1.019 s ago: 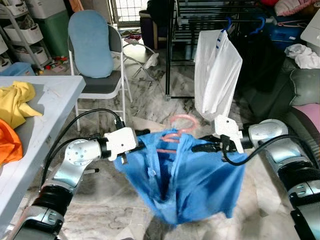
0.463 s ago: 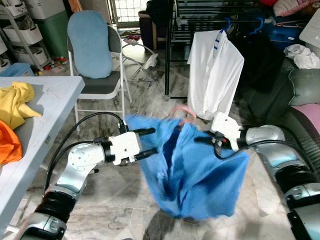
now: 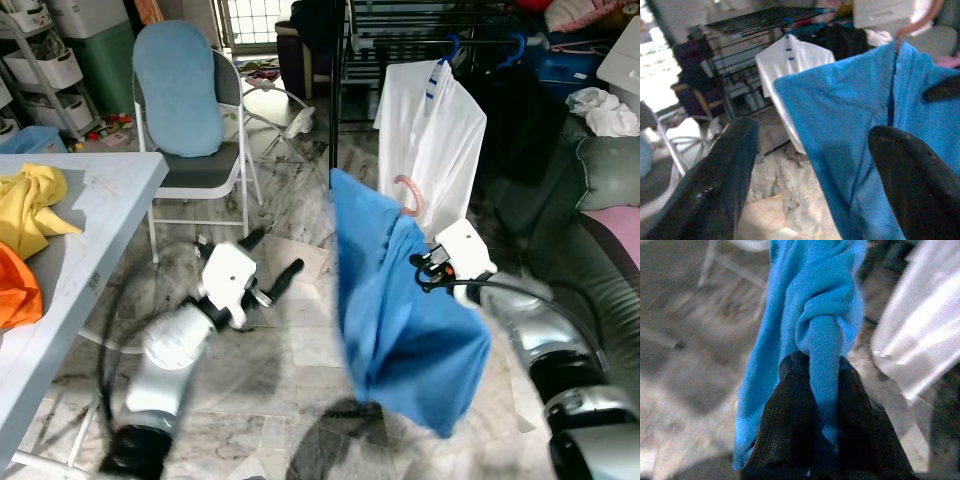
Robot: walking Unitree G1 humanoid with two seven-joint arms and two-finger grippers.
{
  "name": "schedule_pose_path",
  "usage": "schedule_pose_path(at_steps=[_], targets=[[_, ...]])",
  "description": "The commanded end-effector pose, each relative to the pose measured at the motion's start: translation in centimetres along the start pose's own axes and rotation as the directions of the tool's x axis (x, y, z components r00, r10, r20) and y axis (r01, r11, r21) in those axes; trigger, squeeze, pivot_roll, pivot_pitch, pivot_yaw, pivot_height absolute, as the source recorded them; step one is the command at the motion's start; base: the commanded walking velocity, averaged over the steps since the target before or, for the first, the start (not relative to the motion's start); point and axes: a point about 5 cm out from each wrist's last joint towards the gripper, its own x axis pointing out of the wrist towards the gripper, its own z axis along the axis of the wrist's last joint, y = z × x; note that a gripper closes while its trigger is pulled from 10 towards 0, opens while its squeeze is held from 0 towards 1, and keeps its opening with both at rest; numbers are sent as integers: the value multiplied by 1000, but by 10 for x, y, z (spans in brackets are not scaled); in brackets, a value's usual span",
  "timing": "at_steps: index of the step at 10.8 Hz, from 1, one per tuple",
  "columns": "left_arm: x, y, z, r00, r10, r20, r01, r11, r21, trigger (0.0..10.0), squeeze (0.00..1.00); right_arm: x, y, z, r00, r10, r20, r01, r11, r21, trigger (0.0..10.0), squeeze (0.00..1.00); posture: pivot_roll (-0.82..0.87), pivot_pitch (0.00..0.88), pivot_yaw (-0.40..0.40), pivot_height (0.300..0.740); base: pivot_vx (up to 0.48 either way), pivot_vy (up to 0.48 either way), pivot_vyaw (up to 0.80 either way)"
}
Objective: Hang hanger
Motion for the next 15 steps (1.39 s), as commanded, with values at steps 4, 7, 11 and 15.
schedule_pose_path(at_steps=[4,7,11,15], targets=[[-13,-7,-5,974,221,-47,-226,952,-205,10000,612,-3,8,10,977,-204,54,193,967,168,0,0,-40,3,21,740,0,0,0],[-12,-6,-4,957,280,-73,-289,929,-230,10000,1000,-2,23,5,975,-223,16,212,945,249,157,0,-37,0,32,740,0,0,0],[-11,-5,-7,947,304,-103,-320,919,-231,10000,0,-4,28,11,970,-243,27,225,931,288,10000,0,-40,0,34,740,169,0,0],[-9,-8,-5,952,291,-94,-306,918,-254,10000,0,-3,27,12,967,-255,13,239,924,298,10000,0,-39,0,33,740,447,0,0]])
